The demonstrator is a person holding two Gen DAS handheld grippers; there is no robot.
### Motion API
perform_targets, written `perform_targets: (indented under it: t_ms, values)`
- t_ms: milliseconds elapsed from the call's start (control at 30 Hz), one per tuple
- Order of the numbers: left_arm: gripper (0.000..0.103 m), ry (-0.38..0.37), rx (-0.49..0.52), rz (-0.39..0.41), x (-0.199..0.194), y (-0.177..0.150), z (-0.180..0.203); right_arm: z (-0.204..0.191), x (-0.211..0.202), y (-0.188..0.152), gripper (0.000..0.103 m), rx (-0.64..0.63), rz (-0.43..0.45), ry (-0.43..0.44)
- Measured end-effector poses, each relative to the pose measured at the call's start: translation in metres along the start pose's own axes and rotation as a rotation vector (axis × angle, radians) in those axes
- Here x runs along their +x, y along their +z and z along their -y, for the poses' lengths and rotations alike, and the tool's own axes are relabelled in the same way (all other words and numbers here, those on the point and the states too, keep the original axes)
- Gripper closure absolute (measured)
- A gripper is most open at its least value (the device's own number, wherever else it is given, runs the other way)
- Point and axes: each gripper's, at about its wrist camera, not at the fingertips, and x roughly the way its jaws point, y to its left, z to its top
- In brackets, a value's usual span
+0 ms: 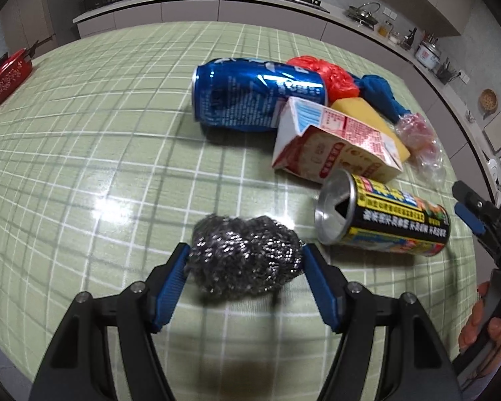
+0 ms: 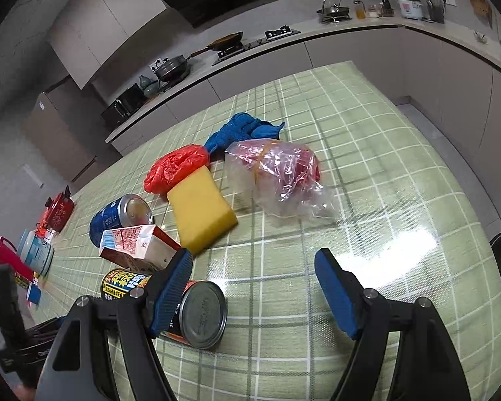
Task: Collect trash
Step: 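Grasp the steel wool with the left tool while the right tool grasps the plastic bag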
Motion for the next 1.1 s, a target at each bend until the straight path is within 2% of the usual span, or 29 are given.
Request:
perform_targets:
  t_ms: [233,433,667,767,933,1100]
  values:
    - [0.055,-0.020,0.021,0.083,-0.006,0.002,-0.005,0.005,-0.002,0.002,0.026,-0.001,0.008,-0.014]
    - [0.073,-0.057,-0.003,0.103,-0.014,0.013,-0.008,0.006,0.000,0.011,0.026,-0.004,0.016,-0.020]
    - [0.073,-0.102,-0.037,0.168,-0.035,0.036,-0.007,0.009,0.014,0.031,0.026,-0.021,0.019,-0.031]
    - [0.073,-0.108,-0.015,0.204,-0.041,0.050,0.002,0.012,0.020,0.043,0.026,-0.027,0.028,-0.034]
    - [0.073,-0.130,0.012,0.239,-0.032,0.077,0.023,0.012,0.039,0.062,0.026,-0.048,0.021,-0.038]
    - [0.073,-0.139,0.012,0.237,-0.024,0.087,0.035,0.011,0.056,0.073,0.025,-0.064,0.004,-0.038]
